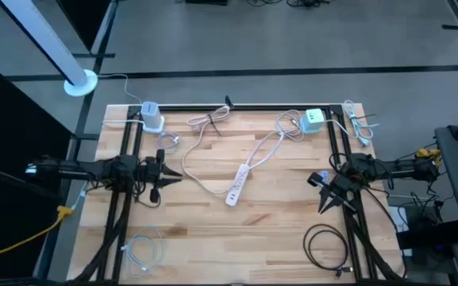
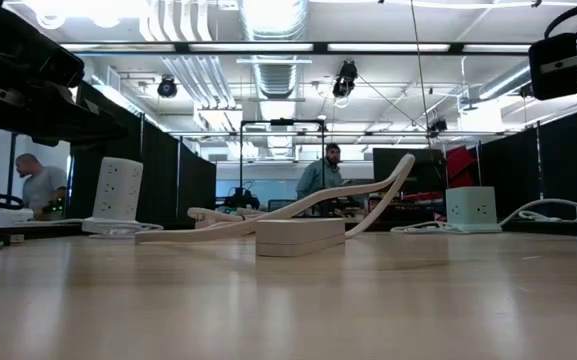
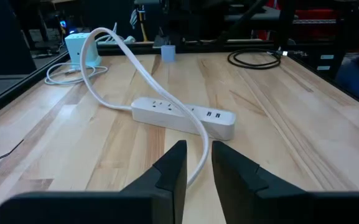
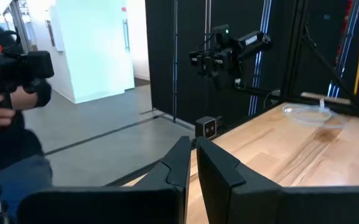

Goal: Insert USB
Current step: Insert the purple charger adapter into the pink outlet extension

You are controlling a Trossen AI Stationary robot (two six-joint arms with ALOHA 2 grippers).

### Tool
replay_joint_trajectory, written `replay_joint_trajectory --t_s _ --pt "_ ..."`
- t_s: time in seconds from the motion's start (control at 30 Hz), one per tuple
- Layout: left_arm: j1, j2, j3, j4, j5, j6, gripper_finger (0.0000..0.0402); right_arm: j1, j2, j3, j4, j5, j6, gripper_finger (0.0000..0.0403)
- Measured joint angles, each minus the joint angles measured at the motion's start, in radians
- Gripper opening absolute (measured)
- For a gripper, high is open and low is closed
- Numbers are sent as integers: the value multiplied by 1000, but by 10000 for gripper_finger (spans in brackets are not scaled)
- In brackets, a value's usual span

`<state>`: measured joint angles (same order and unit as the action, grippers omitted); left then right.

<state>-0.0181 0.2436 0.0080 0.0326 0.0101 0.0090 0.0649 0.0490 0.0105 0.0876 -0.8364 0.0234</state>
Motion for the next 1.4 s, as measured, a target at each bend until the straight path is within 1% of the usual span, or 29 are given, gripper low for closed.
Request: replay_joint_trajectory --t_s 0.13,0.2,0.23,0.3,0.33,0.47,0.57,0.77,0.87,0.93,1.03,1.13,1.2,1.3,1.4 --pt "0 0 0 0 0 0 64 0 0 0 0 1 -11 13" --pt "0 0 0 0 0 0 64 0 0 0 7 25 -35 13" --pt "0 0 0 0 0 0 64 0 0 0 6 39 -15 13" --pt "0 0 0 0 0 0 64 1 0 0 0 74 92 13" --pt "0 0 0 0 0 0 64 1 2 0 0 119 144 13" --pt "0 0 0 0 0 0 64 5 59 0 2 355 269 13" --pt "0 0 0 0 0 0 64 7 136 0 7 513 329 13" --pt "0 1 0 0 0 0 64 7 354 8 89 716 328 13" --pt "0 1 0 0 0 0 64 7 478 63 87 794 300 13" --pt "0 1 0 0 0 0 64 6 562 121 61 818 295 13" --pt "0 1 0 0 0 0 64 6 678 237 -37 820 283 13" --pt "0 1 0 0 0 0 64 6 784 371 -257 829 201 13" --pt "0 1 0 0 0 0 64 6 849 465 -416 857 161 18" --pt "0 1 0 0 0 0 64 3 951 602 -629 892 151 41" --pt "0 1 0 1 0 0 64 -9 1062 727 -800 895 146 85"
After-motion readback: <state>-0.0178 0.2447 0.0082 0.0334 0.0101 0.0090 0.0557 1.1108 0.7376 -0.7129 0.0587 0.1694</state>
